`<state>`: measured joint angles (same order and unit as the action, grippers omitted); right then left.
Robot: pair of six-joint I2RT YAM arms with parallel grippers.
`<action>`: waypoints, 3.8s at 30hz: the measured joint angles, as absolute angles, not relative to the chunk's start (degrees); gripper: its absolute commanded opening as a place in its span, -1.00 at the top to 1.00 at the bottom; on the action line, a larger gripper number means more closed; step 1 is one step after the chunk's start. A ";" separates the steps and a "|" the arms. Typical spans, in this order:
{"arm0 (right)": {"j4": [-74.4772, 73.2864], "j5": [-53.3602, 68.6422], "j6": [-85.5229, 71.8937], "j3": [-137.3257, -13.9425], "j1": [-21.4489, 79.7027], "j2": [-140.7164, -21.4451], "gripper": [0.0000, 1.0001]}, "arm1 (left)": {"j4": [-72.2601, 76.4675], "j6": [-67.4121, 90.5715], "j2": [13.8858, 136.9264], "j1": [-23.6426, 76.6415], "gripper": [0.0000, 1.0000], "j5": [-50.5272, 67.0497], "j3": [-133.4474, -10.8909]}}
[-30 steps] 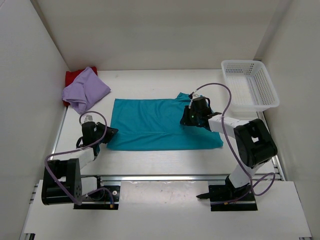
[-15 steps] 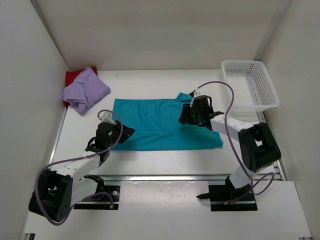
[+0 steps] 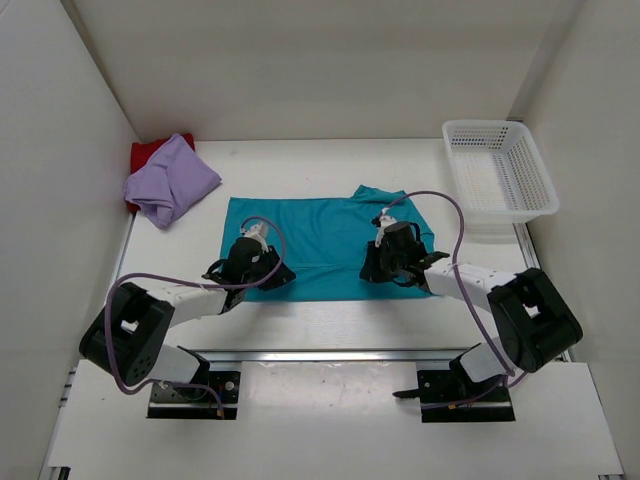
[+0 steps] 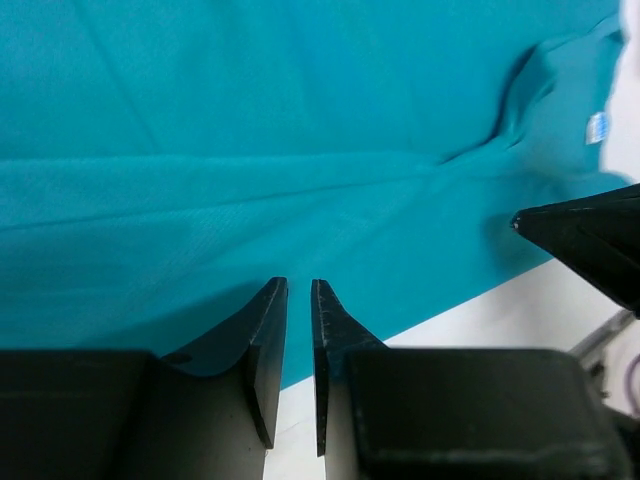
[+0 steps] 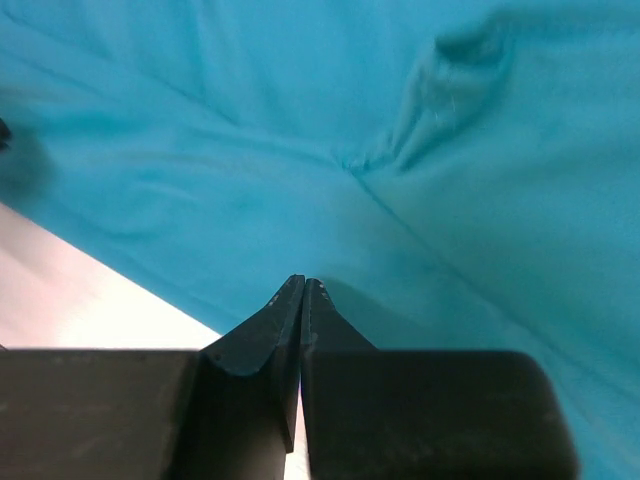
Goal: Fold and stack the t-shirts
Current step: Fold the flattened tshirt in 1/3 of the way, then grap the side of the flattened tshirt furthest away from the robot with both arms
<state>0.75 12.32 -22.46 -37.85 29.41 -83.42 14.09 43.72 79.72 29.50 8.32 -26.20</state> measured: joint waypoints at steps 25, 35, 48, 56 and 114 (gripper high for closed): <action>-3.42 19.11 -24.47 -38.44 19.51 -72.62 0.99 | 4.34 42.33 63.16 19.44 0.87 11.20 -24.86; -0.01 15.94 -22.52 -64.51 3.22 -101.78 0.35 | 9.26 42.65 77.49 9.10 0.57 12.36 -37.74; -2.46 19.18 -22.41 -72.14 2.11 -113.58 0.62 | 8.78 43.13 90.30 5.08 0.53 12.64 -44.71; 5.87 17.26 -19.11 -65.39 5.21 -110.65 0.76 | 8.45 41.95 93.95 4.05 0.55 11.81 -48.10; 5.82 22.41 -25.23 -68.90 1.13 -116.07 0.41 | -16.23 25.82 117.36 1.17 0.70 0.05 -78.74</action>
